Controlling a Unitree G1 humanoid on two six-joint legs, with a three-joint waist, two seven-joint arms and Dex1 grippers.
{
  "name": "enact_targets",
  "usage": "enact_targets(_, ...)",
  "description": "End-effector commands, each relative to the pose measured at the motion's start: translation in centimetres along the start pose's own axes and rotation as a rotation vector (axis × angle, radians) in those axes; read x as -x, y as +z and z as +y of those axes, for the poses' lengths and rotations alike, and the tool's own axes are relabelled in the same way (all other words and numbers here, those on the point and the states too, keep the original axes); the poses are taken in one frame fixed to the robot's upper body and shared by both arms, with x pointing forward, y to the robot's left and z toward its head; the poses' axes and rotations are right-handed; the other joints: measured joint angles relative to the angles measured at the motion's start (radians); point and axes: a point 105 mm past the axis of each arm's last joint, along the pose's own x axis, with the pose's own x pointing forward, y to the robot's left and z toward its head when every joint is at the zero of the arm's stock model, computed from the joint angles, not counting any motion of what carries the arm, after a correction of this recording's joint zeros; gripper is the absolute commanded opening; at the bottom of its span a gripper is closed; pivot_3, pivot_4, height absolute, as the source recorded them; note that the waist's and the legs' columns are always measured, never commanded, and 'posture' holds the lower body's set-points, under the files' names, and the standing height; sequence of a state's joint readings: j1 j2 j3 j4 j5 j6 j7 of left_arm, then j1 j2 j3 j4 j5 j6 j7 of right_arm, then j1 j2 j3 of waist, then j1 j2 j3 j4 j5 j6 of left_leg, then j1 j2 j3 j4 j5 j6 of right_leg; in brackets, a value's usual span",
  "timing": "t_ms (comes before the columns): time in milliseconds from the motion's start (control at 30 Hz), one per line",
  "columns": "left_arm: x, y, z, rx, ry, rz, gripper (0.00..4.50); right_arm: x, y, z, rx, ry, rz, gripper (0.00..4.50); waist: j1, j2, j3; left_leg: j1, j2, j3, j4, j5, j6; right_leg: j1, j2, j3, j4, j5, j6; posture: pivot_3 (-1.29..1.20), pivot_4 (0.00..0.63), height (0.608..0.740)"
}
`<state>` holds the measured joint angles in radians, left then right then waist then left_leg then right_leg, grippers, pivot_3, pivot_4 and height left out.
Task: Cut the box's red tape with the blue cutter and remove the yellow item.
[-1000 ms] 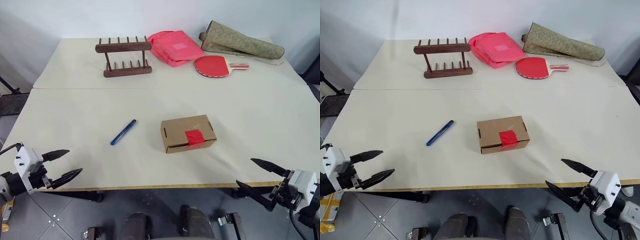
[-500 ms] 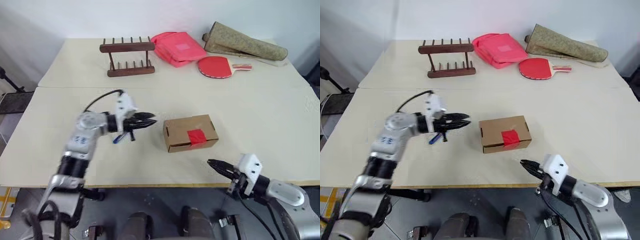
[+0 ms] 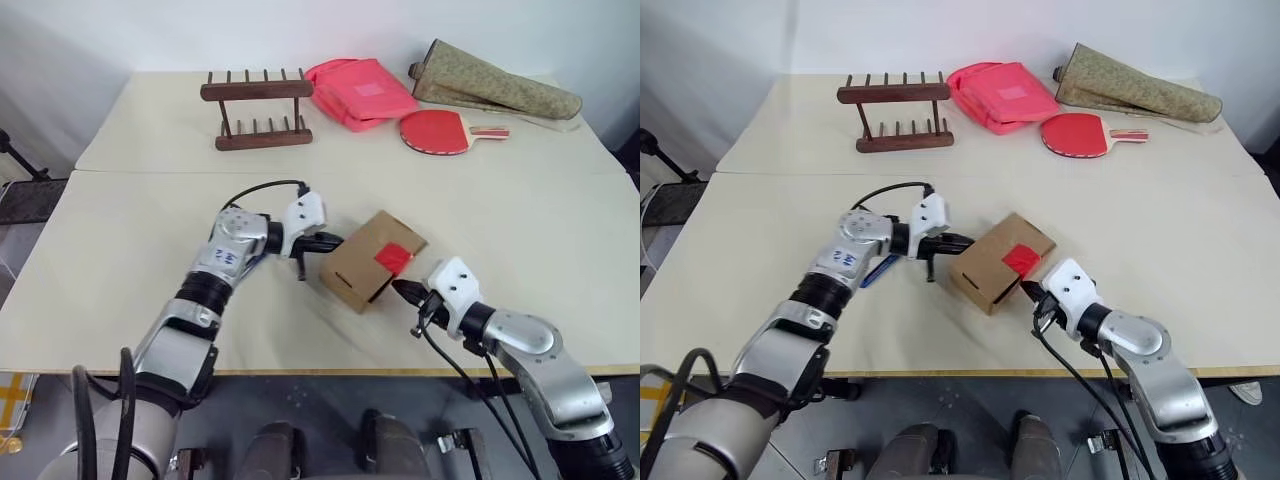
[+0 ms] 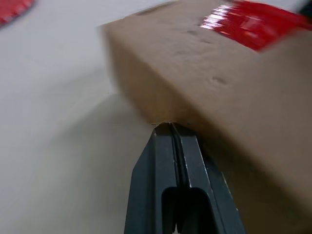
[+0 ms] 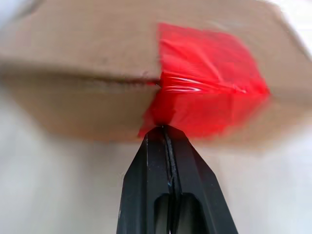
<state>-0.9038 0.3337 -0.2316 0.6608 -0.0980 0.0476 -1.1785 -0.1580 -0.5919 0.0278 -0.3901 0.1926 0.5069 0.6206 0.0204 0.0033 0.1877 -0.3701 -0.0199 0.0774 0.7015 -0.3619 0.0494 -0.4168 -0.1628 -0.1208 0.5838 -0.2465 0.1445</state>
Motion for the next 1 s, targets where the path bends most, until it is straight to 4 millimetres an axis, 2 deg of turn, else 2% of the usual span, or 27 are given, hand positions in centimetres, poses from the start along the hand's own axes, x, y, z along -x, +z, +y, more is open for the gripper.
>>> enact_targets(33, -1.5, 1.9, -3.0, 0.013, -0.142, -0.065, 0.02, -0.2, 2.3, -1.9, 0.060, 0.001, -0.051, 0.00, 0.001, 0.000, 0.000, 0.000, 0.001, 0.000, 0.000, 0.000, 0.000, 0.000, 0.000, 0.000, 0.000, 0.000, 0.000, 0.00, 0.150, 0.740)
enact_targets(200, -3.4, 1.8, -4.6, 0.072, -0.124, -0.063, 0.02, -0.3, 2.4, -3.3, 0.058, 0.085, -0.024, 0.00, 0.008, 0.000, 0.000, -0.001, 0.001, -0.005, 0.003, 0.001, 0.001, 0.003, -0.001, -0.002, 0.000, 0.000, 0.000, 0.00, 0.150, 0.740)
enact_targets(267, -5.0, 1.5, -4.6, 0.106, -0.076, -0.052, 0.02, -0.2, 1.5, -3.7, 0.079, 0.152, 0.045, 0.00, 0.007, 0.000, 0.000, -0.001, 0.000, -0.006, 0.003, 0.001, 0.001, 0.004, -0.001, -0.002, 0.000, 0.000, 0.001, 0.00, 0.150, 0.740)
enact_targets(333, -5.8, 1.3, -4.3, 0.106, -0.033, -0.041, 0.02, 0.0, 0.3, -4.7, 0.083, 0.156, 0.104, 0.00, 0.007, 0.000, 0.000, -0.001, -0.001, -0.006, 0.003, 0.001, 0.002, 0.004, -0.002, -0.002, -0.001, 0.000, 0.001, 0.00, 0.150, 0.740)
enact_targets(433, -5.8, 1.3, -3.9, 0.104, -0.003, -0.036, 0.02, 0.4, -1.0, -6.5, 0.120, 0.125, 0.149, 0.00, 0.004, 0.000, 0.000, 0.000, 0.000, -0.006, 0.003, 0.001, 0.003, 0.005, -0.002, -0.002, -0.001, 0.000, 0.001, 0.00, 0.150, 0.740)
enact_targets(600, -4.9, 1.7, -4.1, 0.107, -0.010, -0.053, 0.02, 1.1, -0.6, -8.5, 0.152, 0.095, 0.105, 0.00, -0.001, 0.000, 0.000, 0.000, 0.000, -0.006, 0.003, 0.001, 0.002, 0.005, -0.002, -0.002, 0.000, 0.000, 0.001, 0.00, 0.150, 0.740)
enact_targets(733, -3.0, 2.4, -3.9, 0.041, -0.011, -0.048, 0.02, 3.2, -0.1, -10.1, 0.178, 0.092, 0.077, 0.00, 0.001, 0.000, 0.000, 0.000, 0.000, -0.006, 0.003, 0.001, 0.002, 0.004, -0.002, -0.002, -0.001, 0.000, 0.001, 0.00, 0.150, 0.740)
enact_targets(767, -1.9, 3.3, -3.5, 0.000, -0.004, -0.083, 0.02, 4.0, 0.2, -10.6, 0.172, 0.082, 0.056, 0.00, 0.003, 0.000, 0.000, 0.000, 0.000, -0.006, 0.003, 0.001, 0.002, 0.005, -0.002, -0.003, -0.001, 0.000, 0.001, 0.00, 0.150, 0.740)
enact_targets(800, -0.5, 4.7, -3.2, -0.041, 0.004, -0.137, 0.41, 5.1, 0.5, -10.8, 0.132, 0.094, 0.042, 0.00, 0.005, 0.000, 0.000, 0.000, 0.000, -0.007, 0.003, 0.001, 0.002, 0.005, -0.002, -0.003, -0.001, 0.000, 0.001, 0.00, 0.150, 0.740)
enact_targets(833, 1.1, 6.0, -2.6, -0.085, 0.031, -0.186, 0.59, 6.2, 1.1, -10.8, 0.122, 0.116, 0.006, 0.17, 0.006, 0.000, 0.000, -0.001, 0.000, -0.007, 0.004, 0.001, 0.002, 0.005, -0.003, -0.003, -0.001, 0.000, 0.001, 0.00, 0.150, 0.740)
enact_targets(900, 4.5, 7.6, -1.4, -0.131, 0.105, -0.258, 1.23, 7.9, 2.7, -9.9, 0.100, 0.185, -0.102, 0.68, 0.005, 0.000, 0.000, -0.002, 0.000, -0.010, 0.004, 0.001, 0.002, 0.005, -0.003, -0.006, -0.001, 0.000, 0.001, 0.00, 0.150, 0.740)
enact_targets(933, 6.3, 7.8, -0.9, -0.141, 0.147, -0.275, 1.49, 8.6, 3.7, -9.3, 0.084, 0.219, -0.164, 0.93, 0.004, 0.000, 0.000, -0.002, 0.001, -0.011, 0.004, 0.001, 0.001, 0.005, -0.003, -0.007, -0.001, 0.000, 0.001, 0.00, 0.150, 0.740)
enact_targets(1000, 10.4, 6.3, -0.5, -0.076, 0.231, -0.234, 2.07, 9.5, 5.4, -7.7, 0.068, 0.290, -0.287, 1.61, -0.003, 0.001, 0.000, -0.001, 0.001, -0.012, 0.004, 0.001, 0.001, 0.005, -0.003, -0.008, 0.000, 0.000, 0.001, 0.00, 0.150, 0.740)
